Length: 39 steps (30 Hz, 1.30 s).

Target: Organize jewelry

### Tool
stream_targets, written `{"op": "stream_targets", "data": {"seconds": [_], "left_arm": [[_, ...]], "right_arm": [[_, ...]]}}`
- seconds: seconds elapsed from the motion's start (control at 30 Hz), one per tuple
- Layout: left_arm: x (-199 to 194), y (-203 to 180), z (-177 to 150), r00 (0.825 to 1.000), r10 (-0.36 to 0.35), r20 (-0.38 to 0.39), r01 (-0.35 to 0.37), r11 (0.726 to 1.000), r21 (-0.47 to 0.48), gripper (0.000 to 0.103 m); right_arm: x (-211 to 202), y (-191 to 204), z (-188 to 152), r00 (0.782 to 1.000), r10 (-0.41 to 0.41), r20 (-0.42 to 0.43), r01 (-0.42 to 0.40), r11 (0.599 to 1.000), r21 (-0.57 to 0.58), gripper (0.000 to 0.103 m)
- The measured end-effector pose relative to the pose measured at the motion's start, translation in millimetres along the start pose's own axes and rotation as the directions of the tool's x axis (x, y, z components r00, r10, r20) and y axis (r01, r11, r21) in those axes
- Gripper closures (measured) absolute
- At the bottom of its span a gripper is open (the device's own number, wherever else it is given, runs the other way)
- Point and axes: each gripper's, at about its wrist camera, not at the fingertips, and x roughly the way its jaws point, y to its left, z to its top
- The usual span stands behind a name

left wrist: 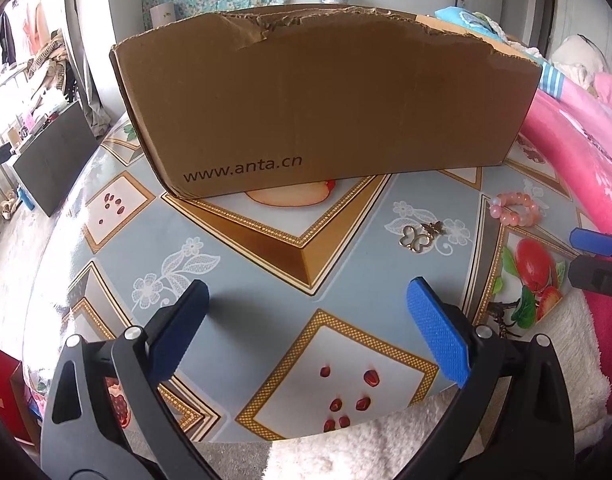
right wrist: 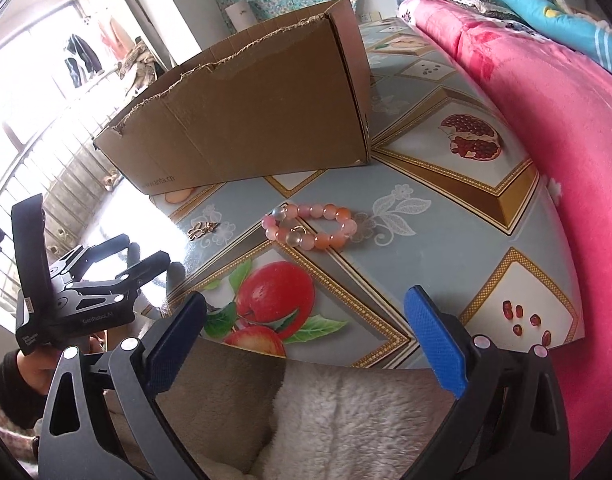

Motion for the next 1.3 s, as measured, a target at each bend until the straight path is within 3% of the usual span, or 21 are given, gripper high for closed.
{"op": "stream_targets", "data": {"seconds": [0.3,0.67,0.93,1.3], "left_arm": [[7.4,-1.2,9.0,1.000,-0.008,-0.029,0.008,1.000,0.007,0.007],[13.3,-3.8,15.5,0.998,-0.025,-0.061,0.027,0.999,0.029,0.007],[17.4,-4.4,23.2,0.995,-0.039,-0.087,0.043,0.998,0.046,0.007],[20.8,-5.9,28.0,0.994,-0.024,-0.104,0.027,0.999,0.024,0.007]], "right_arm": [[1.9,-3.1,4.9,1.000,0.010,-0.011,-0.010,0.999,0.047,0.006],[6.5,11.5,1.8,0.993,-0.119,-0.014,0.120,0.992,0.038,0.006],[13.4,21.6,0.8,0.976,-0.218,-0.016,0.218,0.976,-0.003,0.006],[20.2,26.7,1.4,0.961,-0.275,-0.024,0.273,0.960,-0.060,0.006]]}}
